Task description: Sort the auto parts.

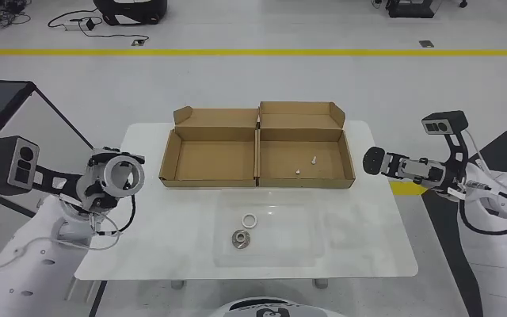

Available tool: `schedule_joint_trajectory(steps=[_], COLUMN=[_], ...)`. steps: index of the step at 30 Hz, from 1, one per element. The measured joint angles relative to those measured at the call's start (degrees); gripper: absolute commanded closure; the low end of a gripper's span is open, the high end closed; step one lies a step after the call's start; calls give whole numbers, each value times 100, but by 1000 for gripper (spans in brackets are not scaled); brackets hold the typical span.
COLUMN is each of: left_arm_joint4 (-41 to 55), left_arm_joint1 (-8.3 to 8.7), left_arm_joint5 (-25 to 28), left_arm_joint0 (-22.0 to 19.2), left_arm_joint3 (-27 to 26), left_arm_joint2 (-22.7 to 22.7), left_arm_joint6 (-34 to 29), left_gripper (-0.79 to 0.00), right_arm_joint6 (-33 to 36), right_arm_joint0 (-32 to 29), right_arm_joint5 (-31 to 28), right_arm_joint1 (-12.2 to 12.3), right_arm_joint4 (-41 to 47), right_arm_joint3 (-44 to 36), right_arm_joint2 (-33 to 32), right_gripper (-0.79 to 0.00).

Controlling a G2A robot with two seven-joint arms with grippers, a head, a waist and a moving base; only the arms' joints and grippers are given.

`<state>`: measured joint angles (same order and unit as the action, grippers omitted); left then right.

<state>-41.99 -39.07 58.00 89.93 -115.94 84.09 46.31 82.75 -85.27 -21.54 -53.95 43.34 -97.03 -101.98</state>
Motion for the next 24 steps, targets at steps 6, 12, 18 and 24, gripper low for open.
schedule_joint_trajectory(steps=[6,12,18,24], left_arm_joint4=[440,565,568,568], left_arm_joint1=[-77,-147,-165,-165], left_arm_joint5=[0,0,0,0], left_arm_joint0=[34,106,121,120], left_arm_joint3=[-239,-267,-295,-295], left_arm_joint2=[128,190,188,188], left_arm_joint6=[0,0,0,0], left_gripper=[0,0,0,0], right_arm_joint6=[0,0,0,0], right_arm_joint0=[0,0,0,0], right_arm_joint5=[0,0,0,0], right_arm_joint1=[0,0,0,0], right_arm_joint4=[0,0,0,0], right_arm_joint3=[0,0,0,0], right_arm_joint2=[0,0,0,0], right_gripper=[-785,-785,-785,-785])
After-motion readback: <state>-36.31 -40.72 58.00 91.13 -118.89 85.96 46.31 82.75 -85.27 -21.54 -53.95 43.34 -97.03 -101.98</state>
